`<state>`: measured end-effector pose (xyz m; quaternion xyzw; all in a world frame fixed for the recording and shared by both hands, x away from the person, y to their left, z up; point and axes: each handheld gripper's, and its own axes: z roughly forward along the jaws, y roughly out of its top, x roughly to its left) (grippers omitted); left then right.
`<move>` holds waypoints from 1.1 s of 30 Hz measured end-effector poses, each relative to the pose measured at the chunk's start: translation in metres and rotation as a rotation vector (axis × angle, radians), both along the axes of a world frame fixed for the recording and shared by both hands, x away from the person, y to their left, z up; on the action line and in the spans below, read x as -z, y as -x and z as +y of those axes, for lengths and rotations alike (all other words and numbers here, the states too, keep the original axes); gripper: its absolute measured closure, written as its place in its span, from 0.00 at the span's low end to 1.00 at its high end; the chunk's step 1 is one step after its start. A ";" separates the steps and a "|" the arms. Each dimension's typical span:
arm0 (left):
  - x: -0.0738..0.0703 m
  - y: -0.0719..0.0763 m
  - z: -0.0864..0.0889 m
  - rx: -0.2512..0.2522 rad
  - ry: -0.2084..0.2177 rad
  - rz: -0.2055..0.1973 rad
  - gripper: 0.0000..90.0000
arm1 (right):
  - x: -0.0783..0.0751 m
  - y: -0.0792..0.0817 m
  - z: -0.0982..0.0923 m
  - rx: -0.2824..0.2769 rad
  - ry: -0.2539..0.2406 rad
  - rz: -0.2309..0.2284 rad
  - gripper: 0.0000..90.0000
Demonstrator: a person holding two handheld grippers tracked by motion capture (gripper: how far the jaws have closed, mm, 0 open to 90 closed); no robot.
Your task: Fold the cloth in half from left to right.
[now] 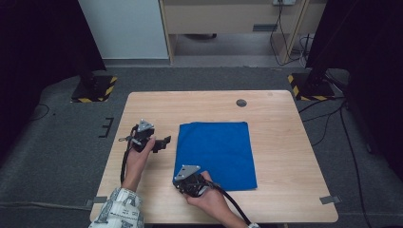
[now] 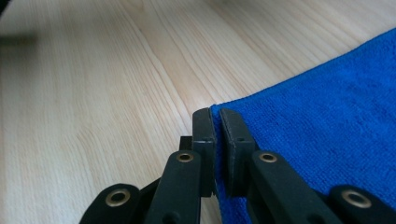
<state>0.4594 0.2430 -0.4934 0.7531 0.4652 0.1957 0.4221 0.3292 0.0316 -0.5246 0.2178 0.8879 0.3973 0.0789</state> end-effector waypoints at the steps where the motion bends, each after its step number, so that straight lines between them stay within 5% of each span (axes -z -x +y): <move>1: -0.001 -0.003 -0.002 0.007 0.007 -0.004 0.15 | -0.001 0.000 0.001 0.000 -0.002 -0.002 0.95; 8: -0.006 -0.032 -0.019 0.039 0.012 -0.012 0.25 | -0.006 0.005 0.007 -0.015 -0.027 -0.005 0.95; 11: 0.000 -0.045 -0.032 0.080 -0.063 0.010 0.28 | -0.005 0.006 0.007 -0.026 -0.037 0.003 0.95; 15: 0.007 -0.056 -0.041 0.094 -0.108 0.042 0.33 | -0.002 0.008 0.006 -0.035 -0.037 0.014 0.95; 25: 0.024 -0.071 -0.041 0.061 -0.139 0.093 0.43 | 0.001 0.020 0.007 -0.047 -0.030 0.012 0.95; 29: 0.032 -0.076 -0.041 0.072 -0.145 0.148 0.46 | 0.002 0.020 0.008 -0.047 -0.034 0.014 0.95; 33: 0.034 -0.077 -0.042 0.079 -0.147 0.143 0.50 | 0.003 0.020 0.008 -0.042 -0.037 0.018 0.95</move>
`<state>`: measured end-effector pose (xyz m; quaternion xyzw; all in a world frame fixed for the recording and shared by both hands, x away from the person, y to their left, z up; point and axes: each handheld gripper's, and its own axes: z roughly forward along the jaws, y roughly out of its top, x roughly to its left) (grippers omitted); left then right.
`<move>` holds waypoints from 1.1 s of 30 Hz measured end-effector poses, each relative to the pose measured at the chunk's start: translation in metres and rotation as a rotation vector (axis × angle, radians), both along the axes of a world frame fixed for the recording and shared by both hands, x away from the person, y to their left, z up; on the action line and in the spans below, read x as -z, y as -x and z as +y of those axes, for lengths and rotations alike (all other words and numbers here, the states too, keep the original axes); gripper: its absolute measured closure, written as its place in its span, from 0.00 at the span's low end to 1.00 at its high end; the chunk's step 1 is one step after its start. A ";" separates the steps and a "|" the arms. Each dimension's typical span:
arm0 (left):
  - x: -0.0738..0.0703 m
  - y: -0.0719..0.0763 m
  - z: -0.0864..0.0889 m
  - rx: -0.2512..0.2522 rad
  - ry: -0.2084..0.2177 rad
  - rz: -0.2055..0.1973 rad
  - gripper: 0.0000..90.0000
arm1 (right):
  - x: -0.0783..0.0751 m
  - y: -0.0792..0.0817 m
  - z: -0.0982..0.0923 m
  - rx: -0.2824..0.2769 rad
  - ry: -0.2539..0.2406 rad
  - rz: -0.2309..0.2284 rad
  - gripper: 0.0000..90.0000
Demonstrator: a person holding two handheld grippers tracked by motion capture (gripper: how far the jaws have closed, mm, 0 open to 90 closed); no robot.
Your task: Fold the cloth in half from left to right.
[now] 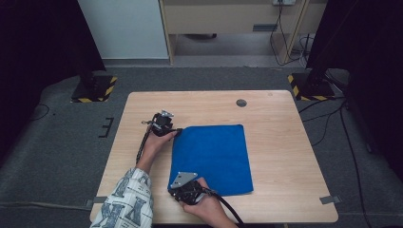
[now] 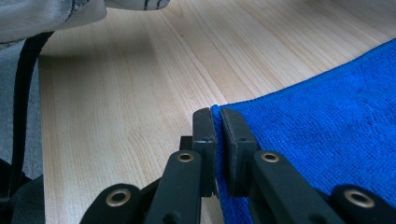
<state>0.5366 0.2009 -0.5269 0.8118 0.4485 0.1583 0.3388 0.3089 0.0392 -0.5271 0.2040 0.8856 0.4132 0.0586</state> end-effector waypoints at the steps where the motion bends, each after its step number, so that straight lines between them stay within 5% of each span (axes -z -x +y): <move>1: 0.000 0.001 -0.001 0.008 -0.006 -0.004 0.53 | 0.000 0.000 0.000 0.000 0.000 0.000 0.95; 4: 0.001 0.004 -0.004 0.029 -0.018 -0.023 0.62 | -0.001 0.000 0.000 0.003 -0.004 0.002 0.94; 11: 0.003 0.010 -0.004 0.040 0.058 -0.010 0.96 | -0.001 0.000 -0.001 0.008 -0.007 -0.001 0.94; 13: 0.001 0.010 -0.005 0.042 0.055 -0.022 0.97 | -0.001 0.000 0.000 0.010 -0.009 -0.003 0.94; 18: -0.011 0.010 0.001 0.003 0.129 -0.065 0.98 | -0.004 0.000 -0.001 0.024 -0.016 -0.013 0.95; 28: -0.039 0.010 0.005 0.021 0.117 -0.098 0.98 | -0.016 0.005 0.005 0.058 -0.042 -0.050 0.96; 33: -0.043 0.009 0.010 0.017 0.101 -0.078 0.98 | -0.026 0.008 0.009 0.074 -0.065 -0.068 0.96</move>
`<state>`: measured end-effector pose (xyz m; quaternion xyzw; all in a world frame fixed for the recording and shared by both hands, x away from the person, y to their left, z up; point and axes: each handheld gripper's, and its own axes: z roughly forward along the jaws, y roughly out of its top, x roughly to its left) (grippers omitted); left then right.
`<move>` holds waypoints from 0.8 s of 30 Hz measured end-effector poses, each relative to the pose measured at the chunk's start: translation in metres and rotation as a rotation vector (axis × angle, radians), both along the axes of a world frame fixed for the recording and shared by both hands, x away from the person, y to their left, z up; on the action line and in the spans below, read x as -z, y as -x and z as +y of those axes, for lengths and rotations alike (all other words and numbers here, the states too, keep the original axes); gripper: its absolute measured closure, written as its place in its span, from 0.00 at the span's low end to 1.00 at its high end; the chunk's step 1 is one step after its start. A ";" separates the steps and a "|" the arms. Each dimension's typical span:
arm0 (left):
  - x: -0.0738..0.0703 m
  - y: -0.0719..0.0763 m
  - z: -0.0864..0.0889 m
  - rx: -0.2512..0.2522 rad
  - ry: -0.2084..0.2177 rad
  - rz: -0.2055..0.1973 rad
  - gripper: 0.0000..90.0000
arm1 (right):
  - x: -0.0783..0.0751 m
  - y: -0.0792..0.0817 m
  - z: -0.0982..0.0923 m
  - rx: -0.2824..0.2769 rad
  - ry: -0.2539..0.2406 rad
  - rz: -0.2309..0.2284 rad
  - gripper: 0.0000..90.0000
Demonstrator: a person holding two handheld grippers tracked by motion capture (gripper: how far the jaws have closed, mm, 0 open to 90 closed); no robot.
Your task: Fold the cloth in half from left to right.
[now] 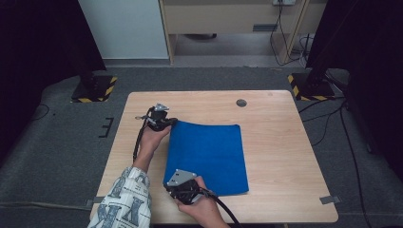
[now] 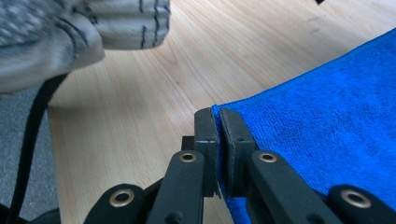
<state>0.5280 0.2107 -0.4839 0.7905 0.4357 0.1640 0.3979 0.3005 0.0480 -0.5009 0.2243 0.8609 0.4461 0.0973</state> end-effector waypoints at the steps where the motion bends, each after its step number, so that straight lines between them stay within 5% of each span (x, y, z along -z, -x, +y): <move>1: -0.001 0.000 0.001 0.002 -0.001 -0.001 0.98 | -0.002 0.001 0.001 -0.001 -0.001 -0.005 0.96; 24: -0.014 0.004 0.029 0.017 -0.017 0.012 0.98 | -0.021 0.011 0.026 -0.007 -0.053 -0.058 0.98</move>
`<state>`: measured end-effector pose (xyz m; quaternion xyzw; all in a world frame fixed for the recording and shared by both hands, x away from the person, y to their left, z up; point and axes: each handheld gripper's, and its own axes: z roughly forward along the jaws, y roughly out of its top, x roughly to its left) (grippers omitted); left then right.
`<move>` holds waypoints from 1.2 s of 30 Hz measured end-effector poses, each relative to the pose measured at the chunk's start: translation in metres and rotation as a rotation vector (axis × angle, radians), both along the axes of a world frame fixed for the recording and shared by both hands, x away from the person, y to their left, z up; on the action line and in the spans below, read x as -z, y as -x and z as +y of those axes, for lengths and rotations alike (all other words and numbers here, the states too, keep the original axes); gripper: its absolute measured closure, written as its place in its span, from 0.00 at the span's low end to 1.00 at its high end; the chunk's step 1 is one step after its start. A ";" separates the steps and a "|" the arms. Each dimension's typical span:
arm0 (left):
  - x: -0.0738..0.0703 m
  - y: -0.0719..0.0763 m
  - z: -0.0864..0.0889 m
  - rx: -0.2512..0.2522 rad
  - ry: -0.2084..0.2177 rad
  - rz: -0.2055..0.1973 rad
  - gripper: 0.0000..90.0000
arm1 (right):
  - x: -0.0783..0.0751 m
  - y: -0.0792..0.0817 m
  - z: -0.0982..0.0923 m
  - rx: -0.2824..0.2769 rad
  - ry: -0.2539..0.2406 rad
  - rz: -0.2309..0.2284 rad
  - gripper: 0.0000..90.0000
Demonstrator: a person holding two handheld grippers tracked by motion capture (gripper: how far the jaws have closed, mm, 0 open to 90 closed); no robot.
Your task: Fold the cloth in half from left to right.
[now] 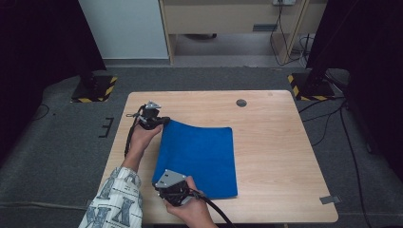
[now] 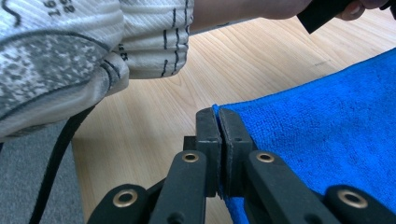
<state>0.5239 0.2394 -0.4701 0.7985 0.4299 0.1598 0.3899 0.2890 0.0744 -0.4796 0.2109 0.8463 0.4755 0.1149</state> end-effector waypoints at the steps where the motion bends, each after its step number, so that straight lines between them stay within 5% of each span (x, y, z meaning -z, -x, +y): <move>1: 0.000 0.000 0.002 0.001 0.000 0.001 0.98 | 0.000 0.001 0.002 -0.003 0.000 -0.005 0.98; 10: -0.008 0.005 0.016 -0.022 -0.001 0.002 0.98 | -0.002 0.003 0.022 -0.018 -0.044 -0.002 0.98; 15: -0.006 0.004 0.015 -0.025 0.009 0.009 0.98 | -0.004 0.000 0.016 -0.009 -0.049 0.008 0.98; 36: 0.004 -0.011 -0.075 0.048 0.023 0.032 0.97 | 0.005 -0.001 -0.066 0.094 -0.023 0.018 0.98</move>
